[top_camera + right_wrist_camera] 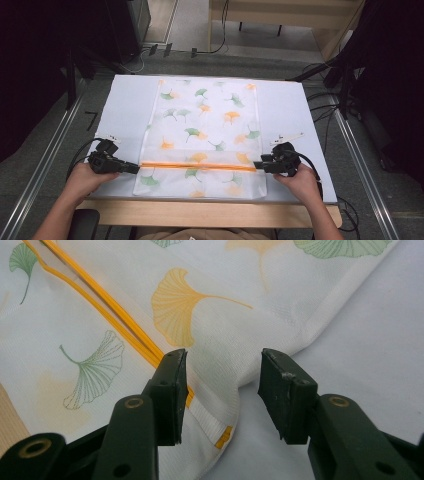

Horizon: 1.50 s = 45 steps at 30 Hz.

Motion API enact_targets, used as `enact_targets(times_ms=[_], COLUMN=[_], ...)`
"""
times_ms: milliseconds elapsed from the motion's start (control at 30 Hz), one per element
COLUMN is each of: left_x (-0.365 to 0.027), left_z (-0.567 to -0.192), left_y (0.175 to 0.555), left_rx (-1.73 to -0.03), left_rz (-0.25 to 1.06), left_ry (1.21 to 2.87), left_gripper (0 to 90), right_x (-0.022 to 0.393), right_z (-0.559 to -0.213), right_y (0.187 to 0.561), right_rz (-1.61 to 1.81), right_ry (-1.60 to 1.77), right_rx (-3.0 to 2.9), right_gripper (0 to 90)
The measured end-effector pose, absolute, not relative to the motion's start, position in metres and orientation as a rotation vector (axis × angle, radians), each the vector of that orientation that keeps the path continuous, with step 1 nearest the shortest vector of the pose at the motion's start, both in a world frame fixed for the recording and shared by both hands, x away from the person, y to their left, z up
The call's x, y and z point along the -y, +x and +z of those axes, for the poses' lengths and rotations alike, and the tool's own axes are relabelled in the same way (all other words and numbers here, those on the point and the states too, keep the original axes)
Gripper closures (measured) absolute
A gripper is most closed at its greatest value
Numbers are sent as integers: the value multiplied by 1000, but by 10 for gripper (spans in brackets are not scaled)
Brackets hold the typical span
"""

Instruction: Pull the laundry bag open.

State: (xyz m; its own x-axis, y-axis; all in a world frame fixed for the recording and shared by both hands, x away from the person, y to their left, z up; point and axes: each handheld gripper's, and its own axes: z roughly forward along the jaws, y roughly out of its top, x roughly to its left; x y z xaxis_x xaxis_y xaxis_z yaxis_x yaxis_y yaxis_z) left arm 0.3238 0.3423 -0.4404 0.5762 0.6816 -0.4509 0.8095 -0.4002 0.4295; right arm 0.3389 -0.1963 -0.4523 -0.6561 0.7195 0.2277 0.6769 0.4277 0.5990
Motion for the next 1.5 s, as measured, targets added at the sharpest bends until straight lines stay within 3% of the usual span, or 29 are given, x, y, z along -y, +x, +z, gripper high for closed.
enact_targets(times_ms=[633,800,1167,1500], left_x=[-348,-352,-361,-368], left_z=[-433,-433,-431,-431], left_y=[325,326,329,334], left_rx=[-1190,-1199,-1242,-1282], left_rz=[-133,-80,49,148], left_ry=[2083,2056,2013,1985], left_gripper=[468,395,365,348], right_x=[199,202,222,242], right_z=[-450,-451,-449,-450], right_y=[339,339,342,341], right_rz=[1066,1074,1126,1129], right_ry=[1267,1274,1311,1371], right_rx=[-2590,-2554,-2454,-2369], right_gripper=[542,486,414,401])
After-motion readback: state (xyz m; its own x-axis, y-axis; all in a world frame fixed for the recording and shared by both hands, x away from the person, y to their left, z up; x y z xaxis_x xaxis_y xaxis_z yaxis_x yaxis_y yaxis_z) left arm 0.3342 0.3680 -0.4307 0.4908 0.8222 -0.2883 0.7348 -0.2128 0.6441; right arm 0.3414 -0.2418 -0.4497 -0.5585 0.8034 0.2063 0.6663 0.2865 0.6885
